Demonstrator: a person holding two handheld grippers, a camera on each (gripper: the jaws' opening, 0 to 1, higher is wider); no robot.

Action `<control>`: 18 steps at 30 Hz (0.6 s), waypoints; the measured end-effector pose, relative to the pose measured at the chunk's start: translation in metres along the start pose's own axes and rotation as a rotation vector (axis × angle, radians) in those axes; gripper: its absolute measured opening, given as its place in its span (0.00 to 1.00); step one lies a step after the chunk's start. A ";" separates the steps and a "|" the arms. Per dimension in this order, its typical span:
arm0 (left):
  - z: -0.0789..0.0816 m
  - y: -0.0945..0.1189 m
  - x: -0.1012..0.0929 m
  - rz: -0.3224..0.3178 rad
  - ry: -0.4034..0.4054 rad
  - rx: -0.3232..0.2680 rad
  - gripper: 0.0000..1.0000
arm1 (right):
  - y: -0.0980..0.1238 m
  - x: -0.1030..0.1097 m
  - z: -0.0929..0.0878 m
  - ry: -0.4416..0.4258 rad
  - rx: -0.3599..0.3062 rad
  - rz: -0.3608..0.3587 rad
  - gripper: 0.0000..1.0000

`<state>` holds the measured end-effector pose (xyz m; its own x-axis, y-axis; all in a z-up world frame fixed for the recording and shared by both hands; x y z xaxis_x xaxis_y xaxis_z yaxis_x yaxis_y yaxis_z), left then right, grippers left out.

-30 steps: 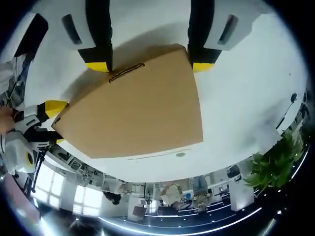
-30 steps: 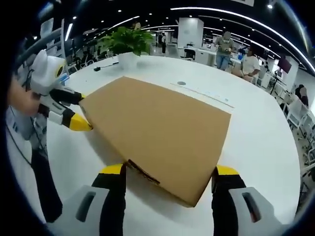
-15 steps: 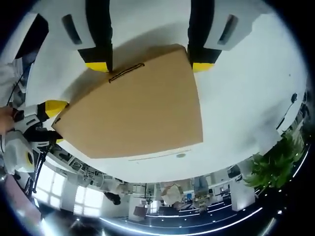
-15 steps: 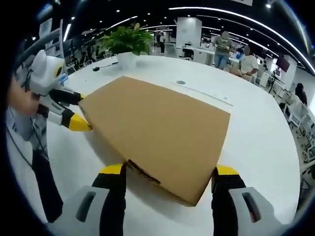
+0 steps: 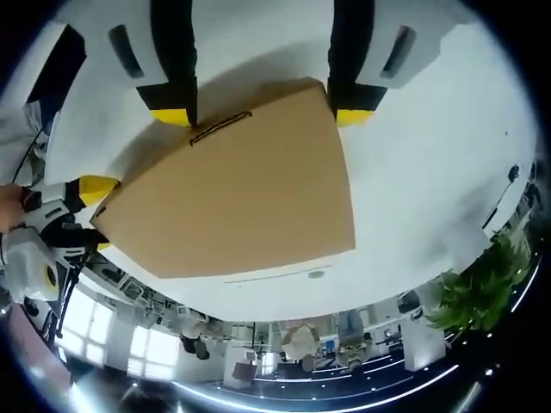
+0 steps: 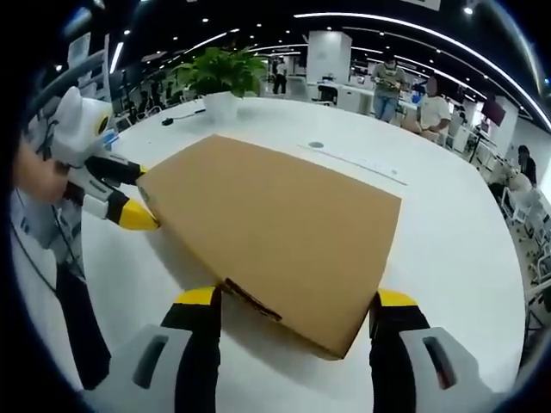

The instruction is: Operate the shoe box by opening the lid, removing the specified soft item, and placing it in the target area until the item is outside and the box remains undamaged.

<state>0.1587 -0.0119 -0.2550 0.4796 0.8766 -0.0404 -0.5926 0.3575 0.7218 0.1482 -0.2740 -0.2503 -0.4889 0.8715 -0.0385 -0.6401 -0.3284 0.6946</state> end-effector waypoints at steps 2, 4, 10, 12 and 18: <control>-0.001 0.000 0.000 0.002 -0.004 0.007 0.60 | 0.000 0.000 -0.001 -0.001 0.002 -0.001 0.69; -0.002 0.001 0.000 0.002 -0.005 0.007 0.60 | 0.001 0.002 -0.001 -0.003 0.001 -0.004 0.69; -0.001 0.001 0.001 0.005 -0.013 0.008 0.60 | 0.000 0.002 -0.001 -0.002 0.002 -0.008 0.70; -0.001 0.000 0.002 -0.001 -0.018 0.013 0.60 | 0.000 0.002 -0.001 -0.003 -0.002 -0.007 0.70; 0.000 0.000 0.003 0.005 -0.026 0.015 0.59 | -0.002 0.002 0.001 -0.002 0.004 -0.008 0.69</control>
Point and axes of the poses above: the point that each gripper's makers call its tool centre point, and the gripper's own axes: y roughly backward along the fingers, x roughly to its left, z roughly out of its top, the point moved 8 cm from there along y, roughly backward along the fingers, and after that the axes turned 1 degree about -y, right-handed, at the moved point
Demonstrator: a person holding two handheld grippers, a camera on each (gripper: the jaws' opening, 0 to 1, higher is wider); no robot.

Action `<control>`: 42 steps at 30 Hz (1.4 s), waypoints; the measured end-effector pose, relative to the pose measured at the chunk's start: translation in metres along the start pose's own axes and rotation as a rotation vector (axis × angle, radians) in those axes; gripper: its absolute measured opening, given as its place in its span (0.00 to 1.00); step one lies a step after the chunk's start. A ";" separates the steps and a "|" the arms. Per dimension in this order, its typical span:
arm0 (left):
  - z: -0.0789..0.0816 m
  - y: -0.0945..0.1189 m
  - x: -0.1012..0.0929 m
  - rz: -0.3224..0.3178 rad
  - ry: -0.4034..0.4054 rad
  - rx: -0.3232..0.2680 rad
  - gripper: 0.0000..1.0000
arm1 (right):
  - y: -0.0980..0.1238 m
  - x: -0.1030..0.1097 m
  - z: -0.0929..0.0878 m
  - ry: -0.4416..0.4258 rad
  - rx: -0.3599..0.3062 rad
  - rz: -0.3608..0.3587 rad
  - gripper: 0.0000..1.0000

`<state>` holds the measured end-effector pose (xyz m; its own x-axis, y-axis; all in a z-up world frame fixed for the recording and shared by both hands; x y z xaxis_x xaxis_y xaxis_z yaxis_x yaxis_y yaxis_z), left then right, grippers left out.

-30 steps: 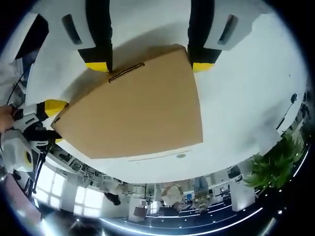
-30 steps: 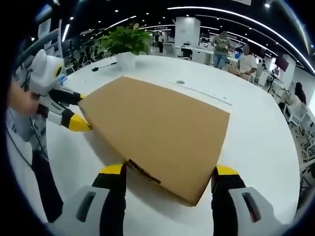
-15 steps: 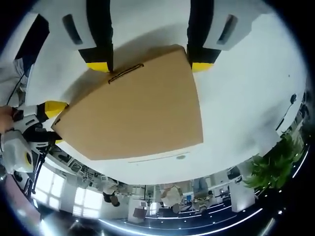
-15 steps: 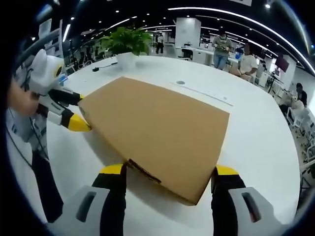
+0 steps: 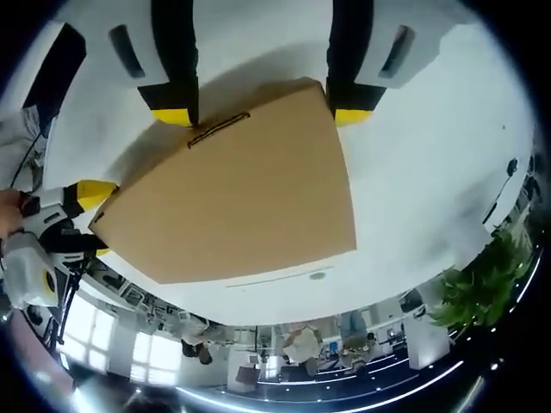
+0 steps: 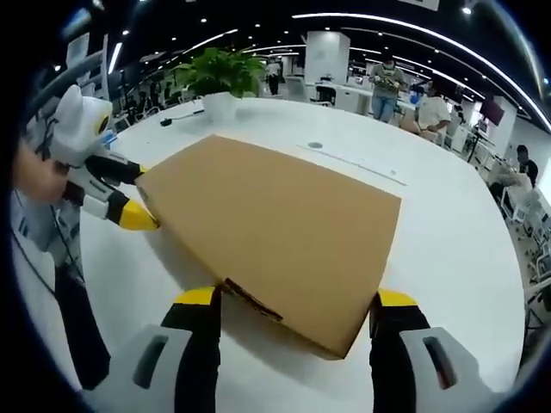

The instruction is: Operate the shoe box by opening the lid, removing the specified soft item, and placing it in the target area until the item is outside and the box remains undamaged.

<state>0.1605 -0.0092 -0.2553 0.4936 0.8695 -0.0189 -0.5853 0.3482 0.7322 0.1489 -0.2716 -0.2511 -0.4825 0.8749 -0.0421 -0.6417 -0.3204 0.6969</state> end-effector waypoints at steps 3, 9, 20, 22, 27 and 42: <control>-0.001 0.001 0.000 -0.002 -0.001 -0.008 0.59 | 0.001 0.000 -0.001 0.002 -0.010 0.001 0.69; 0.013 -0.012 0.004 -0.001 -0.017 0.014 0.59 | -0.009 -0.012 0.009 0.010 0.005 0.000 0.69; 0.024 -0.023 0.010 -0.002 -0.012 0.018 0.59 | -0.018 -0.024 0.016 0.021 0.026 -0.001 0.67; 0.026 -0.026 0.011 -0.008 -0.016 0.011 0.59 | -0.019 -0.026 0.019 0.018 0.028 -0.004 0.67; 0.027 -0.026 0.010 -0.006 -0.016 0.012 0.58 | -0.019 -0.028 0.018 0.019 0.027 -0.003 0.68; 0.035 -0.036 0.017 -0.001 -0.062 0.069 0.53 | -0.029 -0.042 0.031 0.036 0.061 0.021 0.68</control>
Point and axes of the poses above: the point that each gripper's makers call its tool centre point, and the gripper's own axes: y roughly backward along the fingers, x roughly to its left, z roughly out of its top, the point moved 8 cm from there along y, roughly backward along the fingers, and after that the axes turned 1 degree about -y, right-handed, at the moved point
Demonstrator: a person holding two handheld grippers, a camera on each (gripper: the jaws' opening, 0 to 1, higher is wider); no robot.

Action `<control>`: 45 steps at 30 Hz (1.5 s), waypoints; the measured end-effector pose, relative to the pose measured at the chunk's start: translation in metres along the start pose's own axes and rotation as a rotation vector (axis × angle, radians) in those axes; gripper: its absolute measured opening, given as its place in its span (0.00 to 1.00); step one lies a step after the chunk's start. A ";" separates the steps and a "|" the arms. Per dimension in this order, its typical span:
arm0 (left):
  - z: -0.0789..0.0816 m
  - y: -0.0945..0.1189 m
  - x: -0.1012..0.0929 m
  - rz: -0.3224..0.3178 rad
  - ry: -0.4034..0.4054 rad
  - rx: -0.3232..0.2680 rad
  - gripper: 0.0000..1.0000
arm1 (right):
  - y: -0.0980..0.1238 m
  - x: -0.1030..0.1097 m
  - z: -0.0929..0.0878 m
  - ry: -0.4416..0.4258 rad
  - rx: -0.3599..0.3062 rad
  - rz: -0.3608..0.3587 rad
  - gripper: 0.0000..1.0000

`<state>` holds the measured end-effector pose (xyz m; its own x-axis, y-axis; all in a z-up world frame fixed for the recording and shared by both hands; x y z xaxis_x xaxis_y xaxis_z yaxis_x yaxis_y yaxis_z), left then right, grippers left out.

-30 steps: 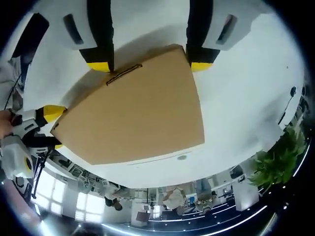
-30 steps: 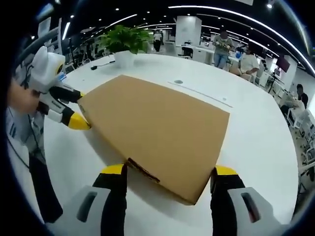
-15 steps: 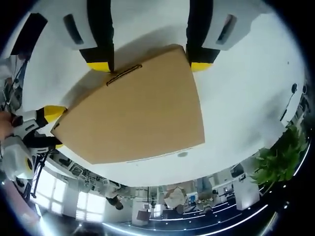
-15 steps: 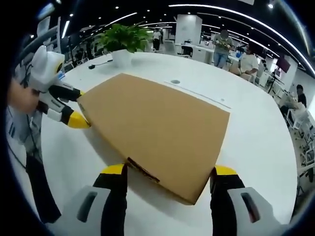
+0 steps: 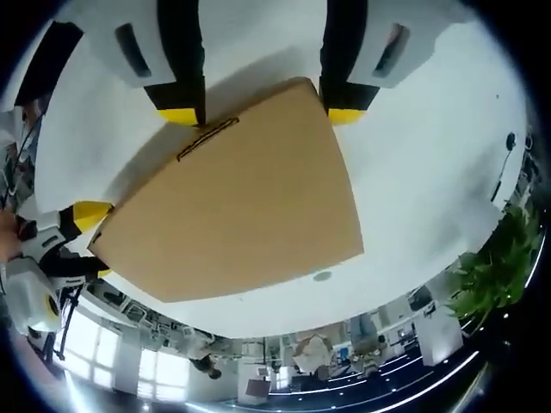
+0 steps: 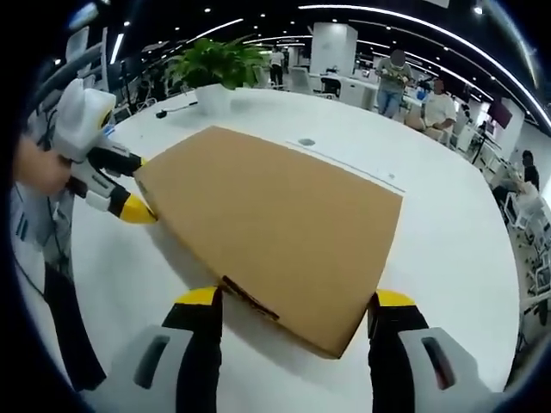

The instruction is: Operate the shoe box by opening the lid, removing the specified soft item, and placing it in the target area until the item is outside and the box remains undamaged.

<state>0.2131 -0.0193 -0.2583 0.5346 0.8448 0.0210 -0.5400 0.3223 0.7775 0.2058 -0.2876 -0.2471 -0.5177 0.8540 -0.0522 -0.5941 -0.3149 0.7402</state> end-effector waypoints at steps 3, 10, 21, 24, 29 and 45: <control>-0.001 -0.001 0.003 -0.014 -0.001 -0.004 0.53 | 0.003 -0.004 0.004 -0.103 0.003 0.076 0.69; -0.003 0.016 0.013 -0.099 0.095 -0.109 0.55 | 0.017 -0.003 0.002 -0.183 -0.018 0.077 0.66; 0.012 0.054 0.008 -0.349 0.346 -0.365 0.96 | 0.040 0.007 0.003 -0.270 -0.136 0.124 0.85; 0.009 0.067 0.005 -0.423 0.499 -0.390 0.98 | 0.052 0.010 0.005 -0.289 -0.183 0.141 0.89; -0.003 0.079 0.009 -0.558 0.710 -0.411 0.99 | 0.063 0.015 0.002 -0.358 -0.238 0.180 0.92; -0.028 0.112 0.004 -0.741 1.126 -0.576 1.00 | 0.083 0.045 -0.007 -0.816 -0.464 0.468 0.99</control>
Point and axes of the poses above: the point that each gripper's makers call its tool centre point, and the gripper's own axes: y roughly backward along the fingers, x roughly to its left, z roughly out of its top, the point moved 8 cm from there along y, roughly backward along the fingers, and after that the axes turned 1 degree about -y, right-handed, at the moved point
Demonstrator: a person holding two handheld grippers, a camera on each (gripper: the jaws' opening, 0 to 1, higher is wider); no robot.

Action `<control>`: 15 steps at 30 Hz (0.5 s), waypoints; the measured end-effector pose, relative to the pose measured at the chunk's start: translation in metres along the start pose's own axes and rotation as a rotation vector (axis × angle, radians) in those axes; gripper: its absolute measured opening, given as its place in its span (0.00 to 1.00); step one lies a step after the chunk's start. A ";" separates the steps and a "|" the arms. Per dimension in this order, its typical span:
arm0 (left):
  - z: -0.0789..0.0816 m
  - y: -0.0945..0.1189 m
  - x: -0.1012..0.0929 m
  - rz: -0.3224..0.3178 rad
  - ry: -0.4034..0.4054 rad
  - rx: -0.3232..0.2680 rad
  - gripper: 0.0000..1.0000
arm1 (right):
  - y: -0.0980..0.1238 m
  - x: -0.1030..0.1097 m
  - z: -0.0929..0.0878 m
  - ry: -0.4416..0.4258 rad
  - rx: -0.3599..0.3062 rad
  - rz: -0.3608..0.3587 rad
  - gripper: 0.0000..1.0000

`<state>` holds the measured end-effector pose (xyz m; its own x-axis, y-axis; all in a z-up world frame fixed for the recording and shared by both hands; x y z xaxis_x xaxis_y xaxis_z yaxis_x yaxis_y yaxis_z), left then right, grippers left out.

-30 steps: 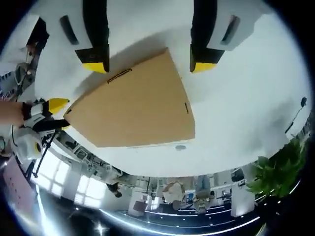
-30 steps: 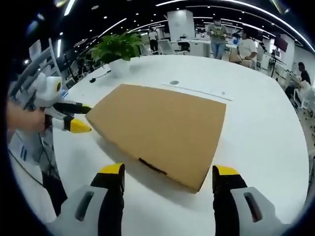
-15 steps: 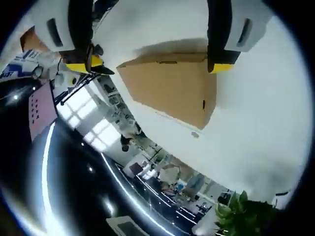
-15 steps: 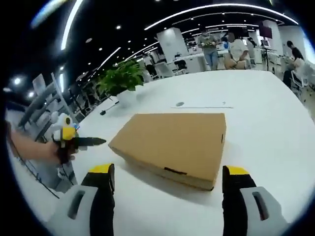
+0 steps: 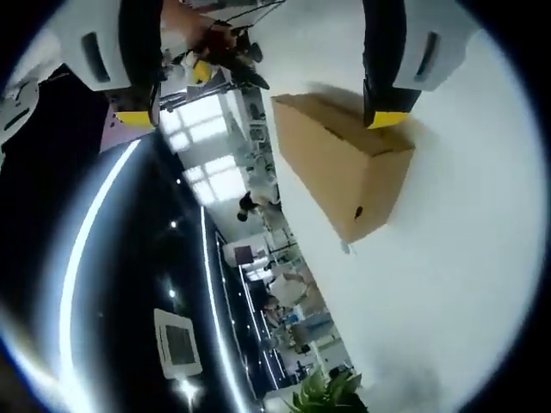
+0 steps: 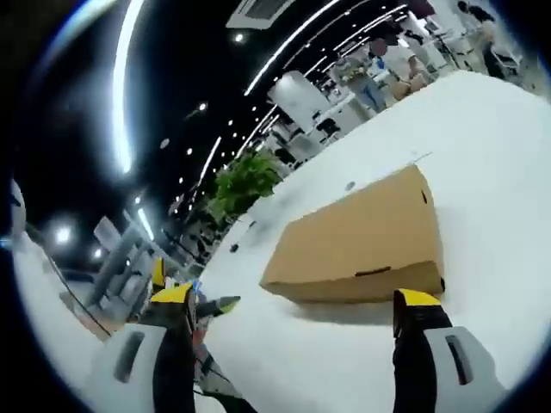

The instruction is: Operate the shoe box by opening the lid, removing the specified soft item, and placing it in the target area until the item is outside and the box remains undamaged.

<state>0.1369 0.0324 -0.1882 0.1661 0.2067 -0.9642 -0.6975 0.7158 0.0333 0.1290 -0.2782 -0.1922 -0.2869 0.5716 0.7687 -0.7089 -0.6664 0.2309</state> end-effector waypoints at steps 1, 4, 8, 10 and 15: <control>-0.002 0.000 0.000 -0.023 0.016 0.002 1.00 | 0.001 -0.002 0.000 -0.018 -0.016 -0.003 0.99; -0.005 0.000 0.002 -0.009 -0.038 -0.039 0.99 | 0.005 -0.008 0.000 -0.117 -0.043 0.012 0.99; -0.004 0.001 -0.005 -0.047 0.022 -0.114 0.99 | 0.013 -0.006 0.006 -0.238 -0.095 0.071 0.96; -0.006 0.003 -0.004 -0.036 0.007 -0.099 0.99 | 0.017 -0.001 0.010 -0.285 -0.097 0.124 0.90; -0.023 -0.002 -0.010 -0.035 -0.008 -0.133 0.99 | 0.020 0.005 0.013 -0.312 -0.091 0.184 0.82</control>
<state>0.1205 0.0135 -0.1852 0.1969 0.1892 -0.9620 -0.7773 0.6281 -0.0356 0.1221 -0.2948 -0.1760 -0.2145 0.2638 0.9404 -0.7223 -0.6910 0.0291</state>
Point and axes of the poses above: the point that each gripper's makers call its tool centre point, and the gripper's own axes: y roughly backward along the fingers, x roughly to its left, z roughly out of its top, the point moved 8 cm from there along y, roughly backward along the fingers, and after that the axes turned 1 degree about -y, right-handed, at the moved point
